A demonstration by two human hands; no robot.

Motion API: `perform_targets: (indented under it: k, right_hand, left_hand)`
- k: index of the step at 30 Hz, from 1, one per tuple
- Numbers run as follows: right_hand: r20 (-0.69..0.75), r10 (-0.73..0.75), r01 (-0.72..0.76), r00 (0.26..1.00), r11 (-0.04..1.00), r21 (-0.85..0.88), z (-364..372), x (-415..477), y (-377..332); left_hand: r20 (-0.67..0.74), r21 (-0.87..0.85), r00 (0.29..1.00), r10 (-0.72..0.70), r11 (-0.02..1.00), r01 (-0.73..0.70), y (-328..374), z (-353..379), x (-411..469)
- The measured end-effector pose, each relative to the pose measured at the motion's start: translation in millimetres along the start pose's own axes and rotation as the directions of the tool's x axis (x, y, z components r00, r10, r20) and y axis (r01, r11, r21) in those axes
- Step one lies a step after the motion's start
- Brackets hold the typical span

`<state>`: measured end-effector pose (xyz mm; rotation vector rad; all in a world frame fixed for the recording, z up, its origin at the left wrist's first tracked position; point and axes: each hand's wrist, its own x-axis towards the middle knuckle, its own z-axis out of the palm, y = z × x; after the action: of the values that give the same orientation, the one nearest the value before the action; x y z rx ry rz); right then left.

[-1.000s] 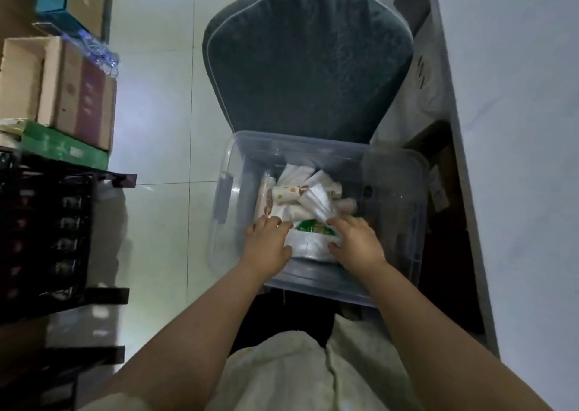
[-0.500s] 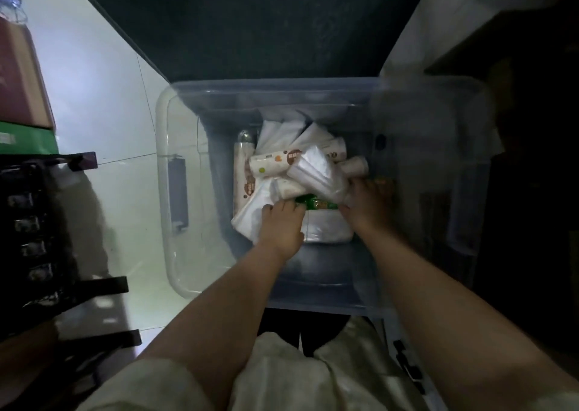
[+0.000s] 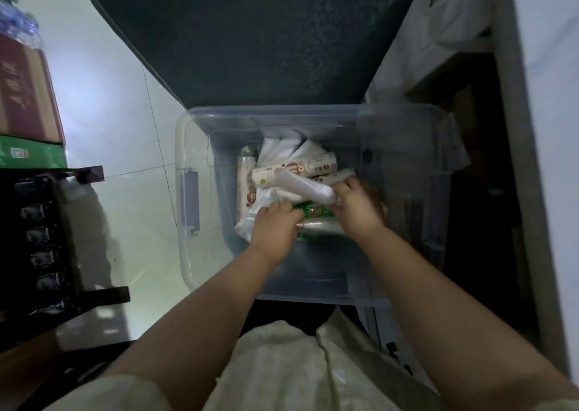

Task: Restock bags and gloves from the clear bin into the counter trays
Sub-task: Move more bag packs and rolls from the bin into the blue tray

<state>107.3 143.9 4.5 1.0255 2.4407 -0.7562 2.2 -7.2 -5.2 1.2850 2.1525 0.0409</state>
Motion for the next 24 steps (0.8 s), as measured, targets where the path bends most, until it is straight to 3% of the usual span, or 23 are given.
perform_targets:
  k: [5,12,17,24]
  right_hand:
    - [-0.156,-0.128,0.106,0.979,0.984,-0.141,-79,-37,-35]
    - [-0.394,-0.058,-0.015,0.917,0.984,-0.179,-158,-118,-72]
    - [-0.559,0.051,-0.104,0.828,0.993,-0.064,-181,-178,-90]
    - [-0.738,0.273,-0.302,0.618,0.948,0.098,-191,-271,-87]
  left_hand:
    - [-0.139,0.093,0.987,0.082,0.993,-0.070,7,-76,-27]
    - [-0.357,0.132,0.881,0.311,0.950,-0.282,27,-173,-75]
    - [-0.450,0.178,0.714,0.537,0.837,-0.518,42,-217,-102]
    - [-0.445,0.226,0.473,0.761,0.607,-0.762,97,-242,-124]
